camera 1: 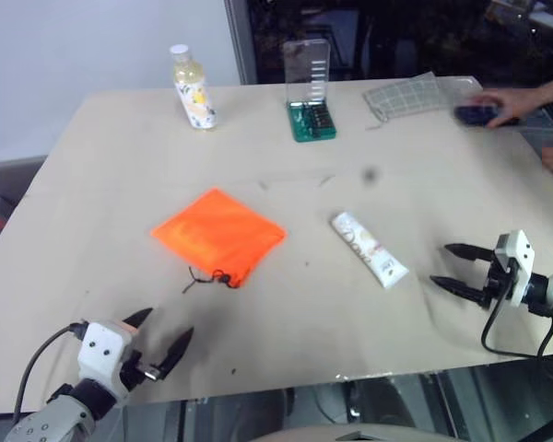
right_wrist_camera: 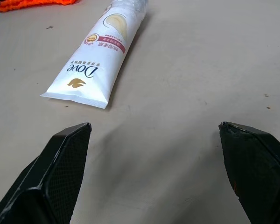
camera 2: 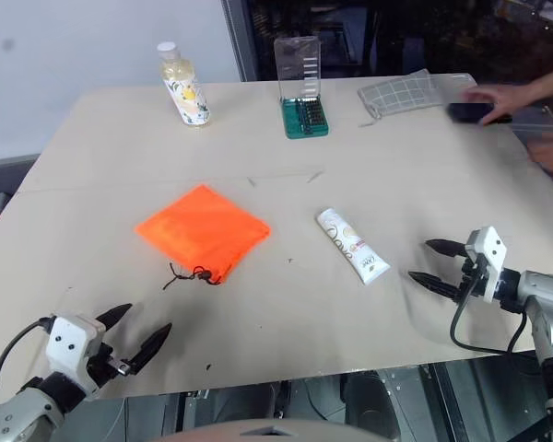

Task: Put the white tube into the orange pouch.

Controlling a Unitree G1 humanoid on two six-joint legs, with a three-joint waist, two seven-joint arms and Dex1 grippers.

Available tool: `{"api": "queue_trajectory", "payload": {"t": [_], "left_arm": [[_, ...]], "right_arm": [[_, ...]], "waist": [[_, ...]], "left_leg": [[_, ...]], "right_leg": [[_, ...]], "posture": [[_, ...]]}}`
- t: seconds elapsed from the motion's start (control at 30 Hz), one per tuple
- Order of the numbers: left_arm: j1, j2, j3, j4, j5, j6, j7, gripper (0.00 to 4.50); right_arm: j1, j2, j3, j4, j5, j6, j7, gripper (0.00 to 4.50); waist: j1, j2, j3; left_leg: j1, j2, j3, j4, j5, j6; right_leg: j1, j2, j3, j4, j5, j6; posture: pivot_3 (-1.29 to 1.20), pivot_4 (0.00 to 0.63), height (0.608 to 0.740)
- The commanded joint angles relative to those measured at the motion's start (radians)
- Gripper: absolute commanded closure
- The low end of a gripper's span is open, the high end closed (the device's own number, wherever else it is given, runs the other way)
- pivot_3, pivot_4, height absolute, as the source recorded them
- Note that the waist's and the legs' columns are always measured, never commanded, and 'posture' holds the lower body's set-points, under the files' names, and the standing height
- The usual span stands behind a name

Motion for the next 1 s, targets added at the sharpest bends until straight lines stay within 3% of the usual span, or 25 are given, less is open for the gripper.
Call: {"api": "queue_trajectory", "payload": {"t": [0.03,0.73,0.9,1.0], "left_arm": [[0.001,0.008,0.034,-0.019,-0.022,-0.016,-0.017,0.0],[-0.02,0.0,0.003,-0.097,-0.005,0.035,-0.003,0.0],[-0.08,0.005,-0.055,-0.208,0.062,0.093,0.068,0.0],[-0.205,0.002,-0.147,-0.309,0.1,0.25,0.167,0.0]], "right_arm": [[-0.003,-0.023,-0.039,-0.007,0.015,-0.013,0.024,0.07],[0.031,-0.012,-0.044,-0.012,0.024,-0.035,0.036,0.07],[0.081,-0.005,-0.024,-0.163,0.083,0.073,0.037,0.07],[0.116,0.01,0.006,-0.333,0.144,0.171,0.014,0.07]], "waist": [[0.0,0.0,0.0],[0.0,0.0,0.0],[0.002,0.0,0.0],[0.002,0.0,0.0]], "left_leg": [[0.0,0.0,0.0,0.0,0.0,0.0],[0.0,0.0,0.0,0.0,0.0,0.0],[0.0,0.0,-0.001,0.001,0.0,0.0],[0.0,0.0,-0.001,0.001,0.0,0.0]], "right_leg": [[0.0,0.0,0.0,0.0,0.0,0.0],[0.0,0.0,0.0,0.0,0.0,0.0],[0.0,0.0,0.0,0.0,0.002,0.003],[0.0,0.0,0.0,0.0,0.002,0.003]], "posture": [[0.0,0.15,0.74],[0.0,0.15,0.74],[0.0,0.15,0.74],[0.0,0.15,0.74]]}}
